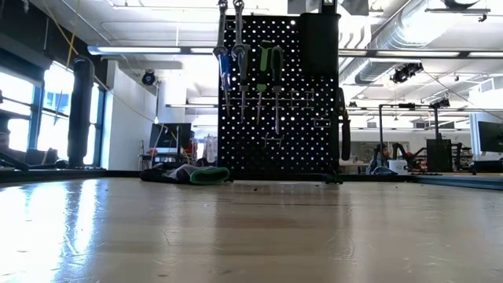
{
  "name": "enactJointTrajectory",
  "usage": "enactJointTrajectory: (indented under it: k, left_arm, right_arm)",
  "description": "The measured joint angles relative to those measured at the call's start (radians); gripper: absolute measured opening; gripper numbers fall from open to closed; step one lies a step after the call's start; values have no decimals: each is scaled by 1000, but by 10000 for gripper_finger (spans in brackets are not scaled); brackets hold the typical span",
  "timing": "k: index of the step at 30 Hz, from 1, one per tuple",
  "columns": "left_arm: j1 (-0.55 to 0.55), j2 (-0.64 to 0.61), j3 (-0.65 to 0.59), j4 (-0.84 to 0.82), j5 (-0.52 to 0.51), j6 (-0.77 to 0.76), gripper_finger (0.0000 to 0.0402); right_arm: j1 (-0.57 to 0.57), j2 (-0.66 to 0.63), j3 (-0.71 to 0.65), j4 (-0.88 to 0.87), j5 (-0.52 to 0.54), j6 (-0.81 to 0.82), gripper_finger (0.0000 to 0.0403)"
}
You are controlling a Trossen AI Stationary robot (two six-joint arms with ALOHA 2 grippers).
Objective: Hang tools onto peg board
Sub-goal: Hang the blue pick tool on the pegboard
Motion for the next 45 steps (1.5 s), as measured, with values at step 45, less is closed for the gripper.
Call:
enactJointTrajectory:
  k: [45]
  left_arm:
    - [-5,-29,2,-33,-12,-54,70]
  right_arm:
    - [25,-3,0,-182,136,86,9]
